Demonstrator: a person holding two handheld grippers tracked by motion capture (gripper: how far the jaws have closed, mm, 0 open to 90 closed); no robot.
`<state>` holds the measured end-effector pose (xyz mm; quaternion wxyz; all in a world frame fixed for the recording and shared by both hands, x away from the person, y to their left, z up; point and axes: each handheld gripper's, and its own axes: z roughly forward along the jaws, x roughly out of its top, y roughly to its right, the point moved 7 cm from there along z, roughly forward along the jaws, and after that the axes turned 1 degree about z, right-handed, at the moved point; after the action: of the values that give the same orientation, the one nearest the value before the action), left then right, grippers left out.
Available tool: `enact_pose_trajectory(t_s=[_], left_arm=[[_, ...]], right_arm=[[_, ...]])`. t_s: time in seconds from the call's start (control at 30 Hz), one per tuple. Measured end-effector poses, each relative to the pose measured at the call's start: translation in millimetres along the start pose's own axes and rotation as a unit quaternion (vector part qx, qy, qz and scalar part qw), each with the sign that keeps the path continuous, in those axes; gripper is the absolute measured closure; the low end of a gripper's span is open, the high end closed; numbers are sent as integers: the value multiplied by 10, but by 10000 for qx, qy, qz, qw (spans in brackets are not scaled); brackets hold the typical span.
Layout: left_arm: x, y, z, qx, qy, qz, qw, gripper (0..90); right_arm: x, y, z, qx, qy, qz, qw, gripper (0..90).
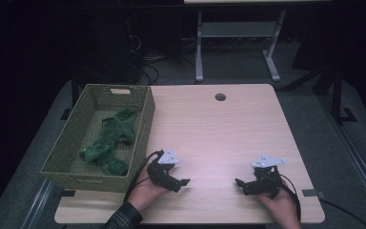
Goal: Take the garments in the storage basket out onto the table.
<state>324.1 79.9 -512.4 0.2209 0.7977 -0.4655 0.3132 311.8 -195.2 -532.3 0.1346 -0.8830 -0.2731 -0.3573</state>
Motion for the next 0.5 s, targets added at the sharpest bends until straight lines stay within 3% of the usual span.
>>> enact_pose_trajectory(t_s=[0.2, 0.5], left_arm=[[78, 3, -63, 76, 75, 105, 9999, 126], [170, 12, -148, 59, 211, 74, 9997, 126]], right_arm=[[-1, -2, -1, 2, -7, 13, 10000, 25], [0, -3, 0, 6, -5, 15, 10000, 25]])
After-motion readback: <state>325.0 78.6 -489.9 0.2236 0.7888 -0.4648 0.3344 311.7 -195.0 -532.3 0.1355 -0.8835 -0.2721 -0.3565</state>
